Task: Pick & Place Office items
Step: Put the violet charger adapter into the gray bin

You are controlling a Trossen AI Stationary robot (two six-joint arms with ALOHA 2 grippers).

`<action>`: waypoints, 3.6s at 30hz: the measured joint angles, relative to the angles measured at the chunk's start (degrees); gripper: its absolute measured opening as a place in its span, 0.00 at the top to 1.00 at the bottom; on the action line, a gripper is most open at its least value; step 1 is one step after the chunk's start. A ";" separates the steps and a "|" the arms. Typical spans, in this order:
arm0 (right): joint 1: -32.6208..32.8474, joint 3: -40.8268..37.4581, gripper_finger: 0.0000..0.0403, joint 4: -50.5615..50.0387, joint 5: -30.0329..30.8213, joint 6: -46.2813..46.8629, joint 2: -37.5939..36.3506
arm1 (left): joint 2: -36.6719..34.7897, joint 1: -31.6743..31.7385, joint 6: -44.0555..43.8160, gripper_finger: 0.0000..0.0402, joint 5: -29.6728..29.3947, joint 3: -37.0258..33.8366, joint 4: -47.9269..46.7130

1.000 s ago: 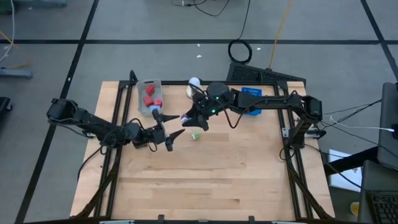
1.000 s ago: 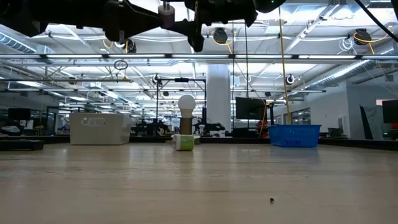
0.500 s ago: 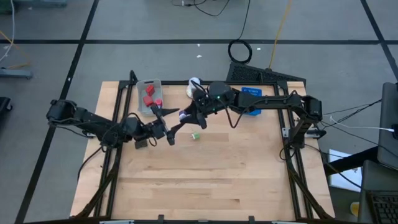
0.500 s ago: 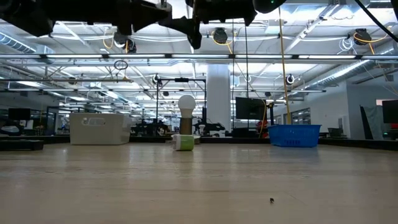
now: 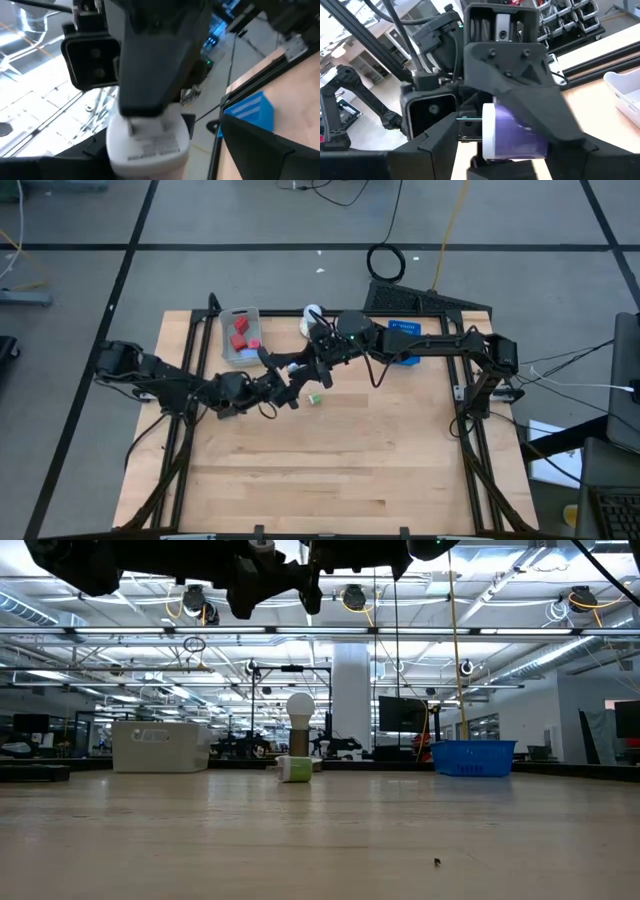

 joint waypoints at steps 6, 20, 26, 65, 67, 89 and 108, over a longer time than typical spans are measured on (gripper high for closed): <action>0.22 0.00 0.44 0.13 -0.43 -0.12 -0.02 | 0.07 -0.41 2.71 0.26 -3.08 0.01 3.97; 0.20 0.02 0.44 1.06 -3.12 -0.14 -0.02 | 0.08 -4.52 8.09 0.26 -7.65 0.01 6.63; 0.11 0.02 0.44 3.16 -3.19 -0.12 -0.03 | 0.05 -5.17 9.36 0.26 -10.54 0.01 9.82; 0.20 0.02 0.44 4.04 -4.67 -0.12 -1.62 | -0.01 -8.81 14.99 0.56 -7.34 -0.84 15.99; 0.28 0.02 0.44 4.00 -4.59 -0.12 -1.62 | -0.01 -8.85 14.73 0.55 -6.93 -0.84 16.27; 0.57 0.02 0.28 3.85 -4.58 -0.36 -1.57 | 0.04 -9.33 16.17 0.68 -8.97 -0.86 16.49; -2.07 -0.04 0.12 3.12 -7.94 1.07 -3.76 | -2.93 -10.81 19.88 0.68 -16.17 -0.84 16.64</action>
